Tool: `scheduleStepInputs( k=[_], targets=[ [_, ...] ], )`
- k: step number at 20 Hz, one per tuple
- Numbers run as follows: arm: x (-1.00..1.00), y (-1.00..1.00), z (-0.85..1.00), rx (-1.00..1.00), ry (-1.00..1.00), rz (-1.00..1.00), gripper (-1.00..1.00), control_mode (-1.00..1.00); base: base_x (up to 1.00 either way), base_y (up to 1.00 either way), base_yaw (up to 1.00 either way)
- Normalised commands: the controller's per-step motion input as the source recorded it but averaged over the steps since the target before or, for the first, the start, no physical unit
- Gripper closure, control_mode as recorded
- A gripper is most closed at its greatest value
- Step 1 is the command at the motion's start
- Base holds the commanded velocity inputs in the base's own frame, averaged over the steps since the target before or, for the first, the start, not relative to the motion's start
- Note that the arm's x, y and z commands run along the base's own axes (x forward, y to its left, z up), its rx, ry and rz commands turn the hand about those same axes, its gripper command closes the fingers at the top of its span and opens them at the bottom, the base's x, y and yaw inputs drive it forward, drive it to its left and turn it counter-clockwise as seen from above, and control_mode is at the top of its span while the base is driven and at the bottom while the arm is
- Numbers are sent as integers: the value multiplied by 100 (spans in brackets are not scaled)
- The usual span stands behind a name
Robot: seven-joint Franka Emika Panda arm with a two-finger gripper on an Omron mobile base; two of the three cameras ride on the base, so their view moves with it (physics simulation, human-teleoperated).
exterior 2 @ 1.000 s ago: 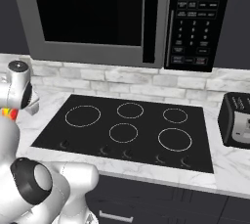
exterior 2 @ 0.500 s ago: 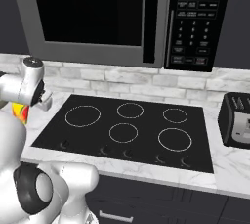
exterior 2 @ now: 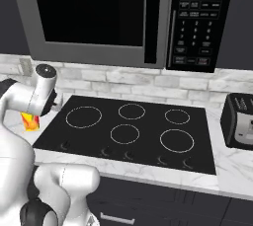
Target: Pick the cup and bowl from the counter and place them on the counter next to the sink.
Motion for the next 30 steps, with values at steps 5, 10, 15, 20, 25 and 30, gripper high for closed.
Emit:
scheduleStepInputs(
  k=[5, 10, 15, 20, 25, 30],
  targets=[
    [-53, -59, 0, 0, -26, 13, 100, -100, 0, 0, 0],
    [-20, -55, 12, 0, -7, 2, 100, -100, 0, 0, 0],
    [0, -38, 39, 0, 0, -6, 100, -100, 0, 0, 0],
    [0, -36, 41, 0, 0, -9, 100, -100, 0, 0, 0],
    [0, -39, 18, 0, 8, -4, 100, -100, 0, 0, 0],
    [0, -35, 0, -1, 5, -1, 100, -100, 0, 0, 0]
  ],
)
